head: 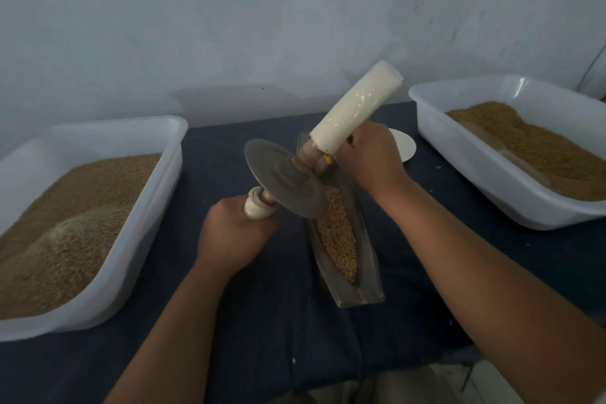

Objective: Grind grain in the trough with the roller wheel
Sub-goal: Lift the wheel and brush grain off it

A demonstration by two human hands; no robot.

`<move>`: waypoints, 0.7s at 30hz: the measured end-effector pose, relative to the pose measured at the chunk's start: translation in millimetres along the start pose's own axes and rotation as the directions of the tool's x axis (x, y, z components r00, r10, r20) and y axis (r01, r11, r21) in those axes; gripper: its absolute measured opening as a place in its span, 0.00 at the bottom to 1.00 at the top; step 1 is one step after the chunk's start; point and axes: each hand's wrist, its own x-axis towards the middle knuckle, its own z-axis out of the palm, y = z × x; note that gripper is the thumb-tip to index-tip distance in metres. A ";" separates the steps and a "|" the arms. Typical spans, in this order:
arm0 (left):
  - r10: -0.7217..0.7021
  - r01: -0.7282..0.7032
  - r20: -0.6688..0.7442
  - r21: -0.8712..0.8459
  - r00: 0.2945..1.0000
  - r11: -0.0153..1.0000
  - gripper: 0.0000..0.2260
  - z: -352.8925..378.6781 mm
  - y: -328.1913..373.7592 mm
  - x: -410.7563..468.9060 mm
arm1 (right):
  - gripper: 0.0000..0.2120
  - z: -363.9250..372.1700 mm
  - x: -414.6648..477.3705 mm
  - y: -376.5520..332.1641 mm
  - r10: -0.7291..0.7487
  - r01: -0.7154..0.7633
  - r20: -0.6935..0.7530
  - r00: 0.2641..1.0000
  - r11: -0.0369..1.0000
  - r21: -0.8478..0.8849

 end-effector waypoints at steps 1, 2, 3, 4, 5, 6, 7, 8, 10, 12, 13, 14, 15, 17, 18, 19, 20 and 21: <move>0.000 0.000 0.000 0.004 1.000 1.000 0.06 0.4 -0.4 0.1 | 0.18 1.3 -0.3 0.1 0.007 -0.006 0.051 0.999 1.000 -0.024; 0.001 -0.001 -0.002 0.007 1.000 1.000 0.06 0.9 -0.9 0.3 | 0.19 1.7 -1.7 1.2 0.020 -0.016 0.101 0.995 0.999 -0.042; -0.001 0.001 -0.002 0.009 1.000 1.000 0.06 0.9 -1.5 0.2 | 0.19 -0.4 -3.2 2.1 0.032 -0.025 0.130 0.991 0.998 -0.052; -0.006 0.006 -0.002 0.010 1.000 1.000 0.06 1.0 -1.9 0.3 | 0.18 -5.2 -4.2 2.8 0.038 -0.030 0.135 0.990 0.998 -0.062; -0.008 0.008 -0.002 0.013 1.000 1.000 0.07 1.1 -2.4 0.4 | 0.18 -12.8 -5.4 3.7 0.031 -0.024 0.111 0.993 0.998 -0.065; -0.008 0.008 -0.002 0.015 1.000 1.000 0.07 1.3 -2.5 0.8 | 0.18 -22.7 -6.6 4.8 0.015 -0.011 0.066 0.998 0.999 -0.052; -0.009 0.009 -0.003 0.015 1.000 1.000 0.06 1.6 -2.2 1.2 | 0.18 -34.3 -8.1 5.5 0.004 -0.003 0.016 1.000 1.000 -0.011; -0.010 0.011 -0.007 0.013 1.000 1.000 0.06 2.2 -1.9 1.7 | 0.19 -46.9 -10.0 5.4 0.008 -0.006 -0.028 1.000 0.998 0.066; -0.010 0.010 -0.017 0.009 1.000 1.000 0.06 3.2 -1.2 2.7 | 0.21 -70.2 -13.1 4.3 0.077 -0.064 -0.050 0.996 0.974 0.218; -0.017 0.017 -0.031 0.012 0.999 1.000 0.07 3.7 -1.3 3.5 | 0.20 -83.7 -18.4 3.5 0.149 -0.152 0.035 0.988 0.931 0.332; -0.025 0.026 -0.038 0.017 0.999 1.000 0.07 3.7 -1.7 3.9 | 0.19 -85.6 -21.8 3.8 0.172 -0.198 0.102 0.980 0.908 0.370; -0.034 0.036 -0.050 0.024 0.998 0.999 0.08 3.9 -2.4 4.4 | 0.19 -84.4 -25.7 4.2 0.182 -0.236 0.175 0.968 0.895 0.379; -0.039 0.041 -0.061 0.031 0.997 0.999 0.09 3.8 -3.2 4.6 | 0.18 -80.6 -29.9 4.3 0.177 -0.262 0.251 0.952 0.894 0.364; -0.032 0.034 -0.072 0.030 0.997 0.999 0.11 4.4 -4.7 4.9 | 0.18 -67.9 -38.5 1.7 0.149 -0.284 0.381 0.913 0.901 0.328; -0.032 0.034 -0.073 0.026 0.997 0.999 0.11 4.9 -5.2 4.9 | 0.18 -60.9 -42.1 -0.4 0.129 -0.275 0.410 0.903 0.906 0.320; -0.036 0.038 -0.074 0.025 0.997 0.999 0.11 5.2 -5.5 4.7 | 0.18 -54.3 -44.4 -2.4 0.099 -0.240 0.408 0.908 0.920 0.311; -0.042 0.044 -0.076 0.028 0.996 0.999 0.11 5.3 -6.1 4.7 | 0.19 -48.7 -45.4 -4.9 0.058 -0.177 0.378 0.924 0.941 0.289; -0.045 0.048 -0.079 0.035 0.996 0.998 0.11 5.3 -6.7 4.9 | 0.19 -44.8 -45.1 -7.8 0.014 -0.104 0.333 0.943 0.961 0.255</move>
